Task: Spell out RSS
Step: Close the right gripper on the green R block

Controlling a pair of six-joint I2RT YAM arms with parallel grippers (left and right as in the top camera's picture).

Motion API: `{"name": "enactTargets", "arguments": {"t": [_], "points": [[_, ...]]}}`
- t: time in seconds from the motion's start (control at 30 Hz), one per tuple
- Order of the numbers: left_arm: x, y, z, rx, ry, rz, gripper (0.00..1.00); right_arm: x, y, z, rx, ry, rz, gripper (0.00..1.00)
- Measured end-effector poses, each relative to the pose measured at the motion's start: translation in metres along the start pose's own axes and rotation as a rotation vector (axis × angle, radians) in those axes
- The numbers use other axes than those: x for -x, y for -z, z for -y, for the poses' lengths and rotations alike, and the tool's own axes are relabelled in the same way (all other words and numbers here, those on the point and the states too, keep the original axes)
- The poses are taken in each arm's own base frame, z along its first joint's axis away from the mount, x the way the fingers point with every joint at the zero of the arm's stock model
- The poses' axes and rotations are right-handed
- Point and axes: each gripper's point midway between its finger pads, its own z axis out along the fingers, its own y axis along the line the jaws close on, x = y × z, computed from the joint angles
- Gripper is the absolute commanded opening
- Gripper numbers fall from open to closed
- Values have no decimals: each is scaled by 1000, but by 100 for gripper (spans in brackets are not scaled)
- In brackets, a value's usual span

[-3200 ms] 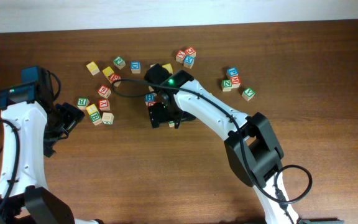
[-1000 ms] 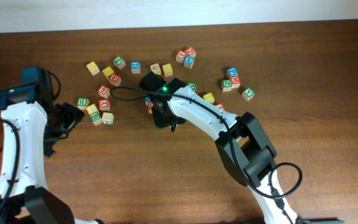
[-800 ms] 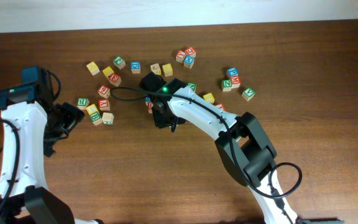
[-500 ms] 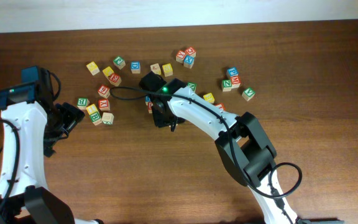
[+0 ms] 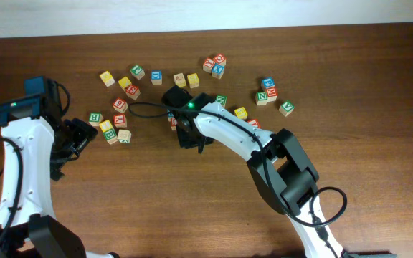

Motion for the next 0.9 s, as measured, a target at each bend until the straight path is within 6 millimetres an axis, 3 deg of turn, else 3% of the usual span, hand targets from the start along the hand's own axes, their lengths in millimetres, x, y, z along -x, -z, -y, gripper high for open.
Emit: {"name": "enactTargets", "arguments": {"t": [0.3,0.67,0.9], "points": [[0,0,0,0,0,0,99,1,0,0,1,-1,2,35],[0,0,0,1,0,-1,99,-6,1,3,-14,0,-26,24],[0,0,0,0,0,0,99,-9,21,6,-35,3,-66,21]]}}
